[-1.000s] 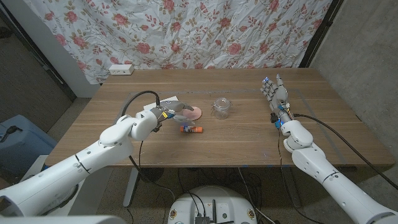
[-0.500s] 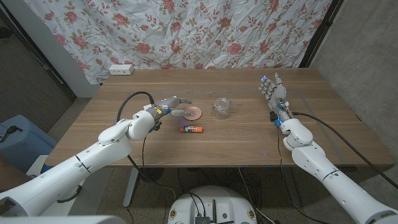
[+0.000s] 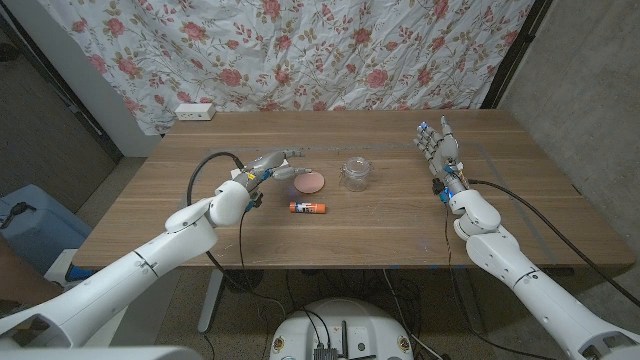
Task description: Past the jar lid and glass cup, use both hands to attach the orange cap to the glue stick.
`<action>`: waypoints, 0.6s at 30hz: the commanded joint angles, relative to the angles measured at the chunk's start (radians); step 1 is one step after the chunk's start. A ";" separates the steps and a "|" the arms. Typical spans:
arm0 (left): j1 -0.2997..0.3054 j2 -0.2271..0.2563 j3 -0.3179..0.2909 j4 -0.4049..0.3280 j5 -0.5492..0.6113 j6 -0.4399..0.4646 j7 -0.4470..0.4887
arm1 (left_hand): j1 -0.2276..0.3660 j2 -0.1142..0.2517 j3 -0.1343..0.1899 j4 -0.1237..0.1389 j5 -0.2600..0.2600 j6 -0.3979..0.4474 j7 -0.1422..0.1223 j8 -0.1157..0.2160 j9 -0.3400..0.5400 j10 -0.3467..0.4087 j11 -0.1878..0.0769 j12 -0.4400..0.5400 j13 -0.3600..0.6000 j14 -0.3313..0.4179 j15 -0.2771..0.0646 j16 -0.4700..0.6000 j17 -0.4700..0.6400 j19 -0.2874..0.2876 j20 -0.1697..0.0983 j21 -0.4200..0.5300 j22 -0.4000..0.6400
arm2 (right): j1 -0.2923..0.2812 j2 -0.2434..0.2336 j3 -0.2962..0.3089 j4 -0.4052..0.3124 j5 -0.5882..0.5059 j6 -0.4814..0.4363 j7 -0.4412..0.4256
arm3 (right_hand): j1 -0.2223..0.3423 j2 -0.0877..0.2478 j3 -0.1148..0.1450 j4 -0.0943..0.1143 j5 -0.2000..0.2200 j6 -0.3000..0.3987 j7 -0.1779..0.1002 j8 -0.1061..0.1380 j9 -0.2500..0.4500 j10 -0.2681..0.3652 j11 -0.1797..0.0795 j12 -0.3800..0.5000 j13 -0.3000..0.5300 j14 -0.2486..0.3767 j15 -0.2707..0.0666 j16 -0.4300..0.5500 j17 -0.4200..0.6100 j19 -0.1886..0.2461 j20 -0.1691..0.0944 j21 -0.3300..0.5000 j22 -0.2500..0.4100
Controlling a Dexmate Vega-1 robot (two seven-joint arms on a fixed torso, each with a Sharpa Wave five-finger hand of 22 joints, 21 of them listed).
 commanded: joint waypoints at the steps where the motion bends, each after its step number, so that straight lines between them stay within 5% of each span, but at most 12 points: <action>1: 0.007 -0.121 -0.017 0.155 -0.159 -0.105 0.132 | -0.006 0.024 0.014 0.003 0.001 0.003 0.007 0.003 0.001 0.004 0.013 0.008 0.000 0.009 -0.002 0.003 0.003 0.013 -0.002 0.002 0.001 | 0.025 0.016 -0.004 0.047 -0.006 0.058 0.029 | -0.003 0.023 0.004 -0.001 0.005 0.011 -0.002 0.009 0.002 0.008 0.000 0.007 0.002 0.011 -0.006 0.008 0.001 0.011 -0.005 0.007 0.003; 11: 0.035 -0.168 -0.040 0.187 -0.232 -0.147 0.235 | -0.018 0.051 0.024 0.009 0.002 0.002 0.014 0.003 0.000 0.002 0.021 0.008 0.000 0.008 0.004 0.003 0.002 0.018 -0.005 0.002 0.001 | 0.047 0.029 -0.016 0.066 -0.015 0.044 0.017 | 0.000 0.025 0.007 -0.002 0.005 0.018 -0.005 0.010 0.002 0.015 0.002 0.007 0.002 0.018 -0.004 0.009 -0.001 0.021 -0.004 0.008 0.003; 18: 0.031 -0.209 -0.044 0.263 -0.278 -0.261 0.277 | -0.027 0.080 0.038 0.014 0.004 -0.001 0.020 0.003 0.000 0.002 0.032 0.008 0.000 0.010 0.004 0.003 0.003 0.034 -0.008 0.006 0.001 | 0.043 0.033 -0.022 0.056 -0.020 0.033 0.000 | 0.001 0.025 0.008 -0.003 0.006 0.021 -0.006 0.011 0.002 0.018 0.001 0.007 0.002 0.020 -0.004 0.009 -0.001 0.022 -0.004 0.008 0.003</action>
